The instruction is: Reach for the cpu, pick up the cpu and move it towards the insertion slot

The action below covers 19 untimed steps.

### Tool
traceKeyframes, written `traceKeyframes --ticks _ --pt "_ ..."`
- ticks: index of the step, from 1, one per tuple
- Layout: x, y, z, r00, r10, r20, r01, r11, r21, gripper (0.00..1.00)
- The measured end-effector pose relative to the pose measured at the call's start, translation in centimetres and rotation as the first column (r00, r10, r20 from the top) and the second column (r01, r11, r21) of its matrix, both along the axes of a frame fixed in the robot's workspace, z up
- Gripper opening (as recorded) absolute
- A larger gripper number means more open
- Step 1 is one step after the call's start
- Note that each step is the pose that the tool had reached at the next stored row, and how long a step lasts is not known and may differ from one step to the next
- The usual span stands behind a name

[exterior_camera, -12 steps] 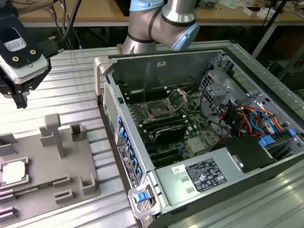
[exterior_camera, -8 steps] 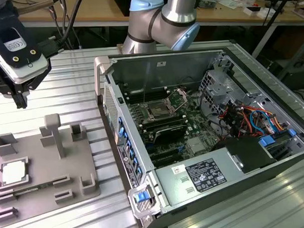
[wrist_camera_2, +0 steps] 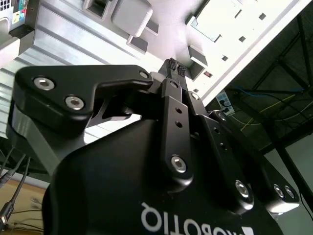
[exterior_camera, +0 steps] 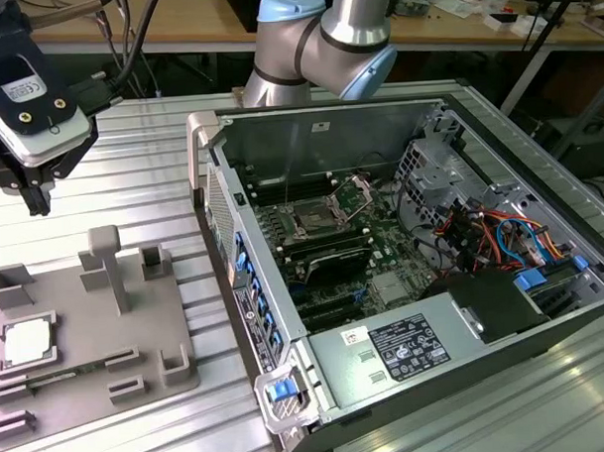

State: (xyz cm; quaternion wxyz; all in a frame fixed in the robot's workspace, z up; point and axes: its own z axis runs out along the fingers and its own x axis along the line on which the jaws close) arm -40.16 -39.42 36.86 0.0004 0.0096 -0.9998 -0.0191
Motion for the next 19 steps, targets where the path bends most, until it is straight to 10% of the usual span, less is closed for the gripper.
traceKeyframes --ticks 11,19 --pt "-0.18 0.00 -0.01 1.0000 0.000 -0.0001 0.000 1.0000 0.0000 0.11" --pt "-1.95 0.00 -0.02 1.0000 0.000 0.0000 0.000 1.0000 0.0000 0.11"
